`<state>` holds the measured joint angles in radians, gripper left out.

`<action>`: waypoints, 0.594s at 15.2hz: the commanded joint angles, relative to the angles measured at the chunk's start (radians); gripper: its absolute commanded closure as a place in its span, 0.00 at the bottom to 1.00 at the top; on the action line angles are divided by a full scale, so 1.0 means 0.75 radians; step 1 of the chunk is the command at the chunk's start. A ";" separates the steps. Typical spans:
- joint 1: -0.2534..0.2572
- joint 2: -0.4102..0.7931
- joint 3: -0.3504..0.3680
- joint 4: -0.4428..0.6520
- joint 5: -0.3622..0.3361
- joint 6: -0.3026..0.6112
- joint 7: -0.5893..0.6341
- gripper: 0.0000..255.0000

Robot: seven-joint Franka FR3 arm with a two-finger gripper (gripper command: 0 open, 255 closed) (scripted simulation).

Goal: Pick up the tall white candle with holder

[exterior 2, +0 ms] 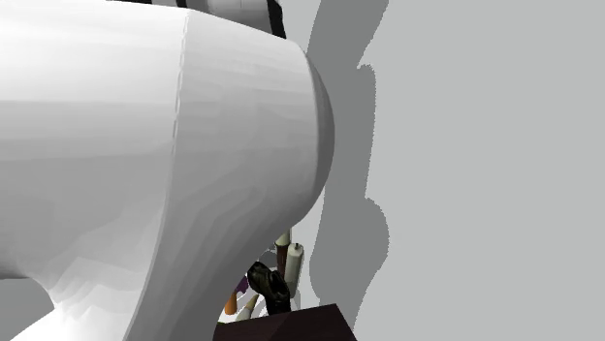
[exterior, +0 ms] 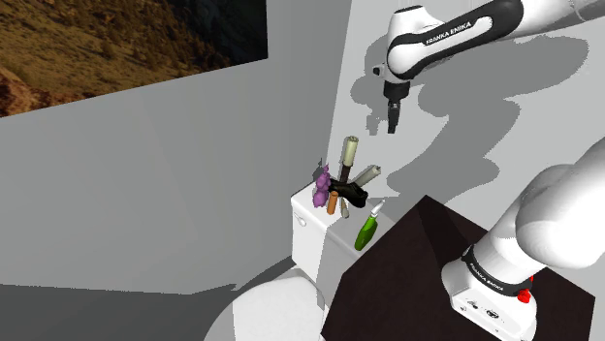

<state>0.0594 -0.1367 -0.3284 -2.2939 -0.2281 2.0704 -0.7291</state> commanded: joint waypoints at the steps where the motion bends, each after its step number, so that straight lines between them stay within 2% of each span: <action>1: 0.006 0.111 -0.015 0.051 0.026 0.066 -0.082 0.00; 9: -0.027 0.541 0.013 0.332 0.163 0.227 -0.386 0.00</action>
<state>0.0556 0.2194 -0.3128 -2.0699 -0.1155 2.2178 -0.9858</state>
